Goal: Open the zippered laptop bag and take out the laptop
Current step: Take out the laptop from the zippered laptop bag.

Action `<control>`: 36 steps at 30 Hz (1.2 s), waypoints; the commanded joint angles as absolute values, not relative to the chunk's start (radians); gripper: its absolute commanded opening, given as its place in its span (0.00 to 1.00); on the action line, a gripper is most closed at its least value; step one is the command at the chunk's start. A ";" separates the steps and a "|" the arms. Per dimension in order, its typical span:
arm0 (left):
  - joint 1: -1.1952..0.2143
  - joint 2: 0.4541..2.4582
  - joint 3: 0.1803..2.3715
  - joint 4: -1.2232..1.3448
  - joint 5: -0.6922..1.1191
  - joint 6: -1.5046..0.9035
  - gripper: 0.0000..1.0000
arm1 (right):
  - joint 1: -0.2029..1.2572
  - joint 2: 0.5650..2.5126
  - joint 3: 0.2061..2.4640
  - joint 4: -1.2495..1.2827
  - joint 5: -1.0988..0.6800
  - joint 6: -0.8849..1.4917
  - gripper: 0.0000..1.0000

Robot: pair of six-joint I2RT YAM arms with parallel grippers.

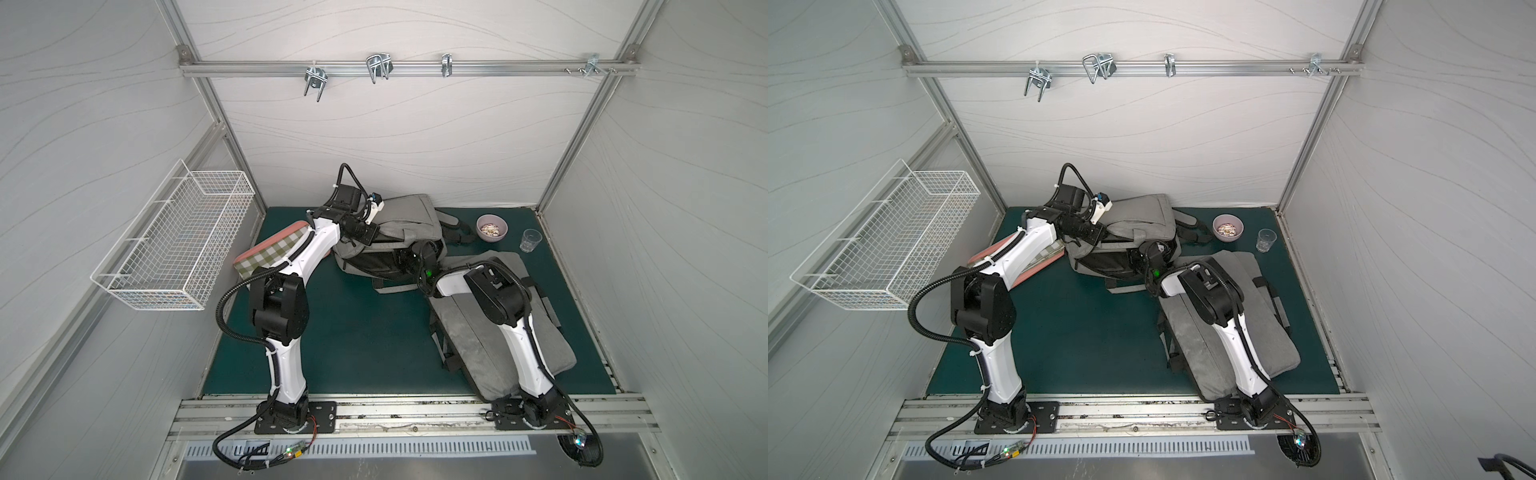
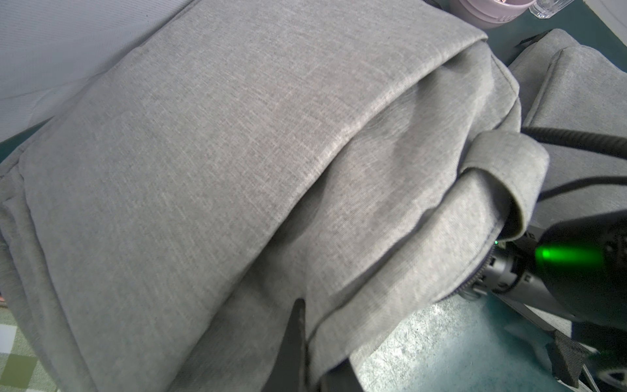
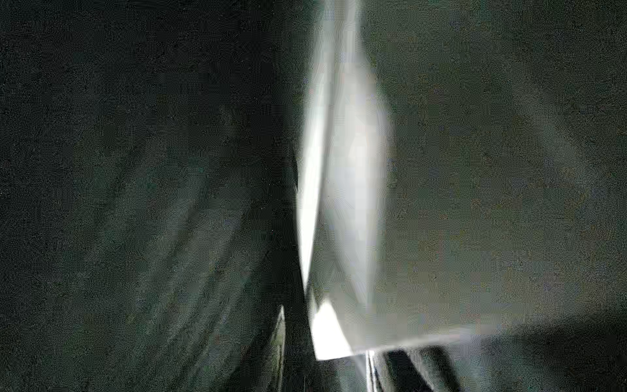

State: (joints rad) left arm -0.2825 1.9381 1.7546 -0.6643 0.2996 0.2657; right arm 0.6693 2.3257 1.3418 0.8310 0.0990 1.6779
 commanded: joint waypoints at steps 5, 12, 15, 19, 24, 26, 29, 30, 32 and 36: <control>-0.287 1.943 1.822 -0.643 0.364 0.255 0.00 | 0.635 2.414 1.465 0.925 0.158 1.749 0.40; -0.284 1.948 1.831 -0.667 0.378 0.307 0.00 | 0.625 2.510 1.579 1.037 0.103 1.717 0.41; -0.284 1.952 1.833 -0.683 0.399 0.345 0.00 | 0.612 2.534 1.634 1.036 0.030 1.699 0.43; -0.284 1.958 1.839 -0.698 0.423 0.378 0.00 | 0.596 2.559 1.649 1.023 -0.025 1.697 0.47; -0.284 1.959 1.827 -0.697 0.456 0.393 0.00 | 0.583 2.576 1.642 1.014 -0.056 1.664 0.48; -0.284 1.960 1.826 -0.697 0.456 0.396 0.00 | 0.580 2.585 1.653 1.003 -0.059 1.658 0.47; -0.284 1.960 1.824 -0.692 0.458 0.397 0.00 | 0.577 2.607 1.676 1.001 -0.061 1.650 0.43; -0.284 1.962 1.824 -0.692 0.458 0.396 0.00 | 0.576 2.615 1.684 1.008 -0.064 1.648 0.40; -0.282 1.963 1.821 -0.688 0.451 0.391 0.00 | 0.572 2.623 1.690 1.015 -0.082 1.630 0.31; -0.278 1.968 1.818 -0.667 0.437 0.362 0.00 | 0.570 2.600 1.673 1.026 -0.115 1.586 0.10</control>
State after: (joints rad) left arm -0.2707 1.9690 1.7706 -0.6975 0.3389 0.3626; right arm 0.6121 2.5687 1.6325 0.9417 0.0013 1.6024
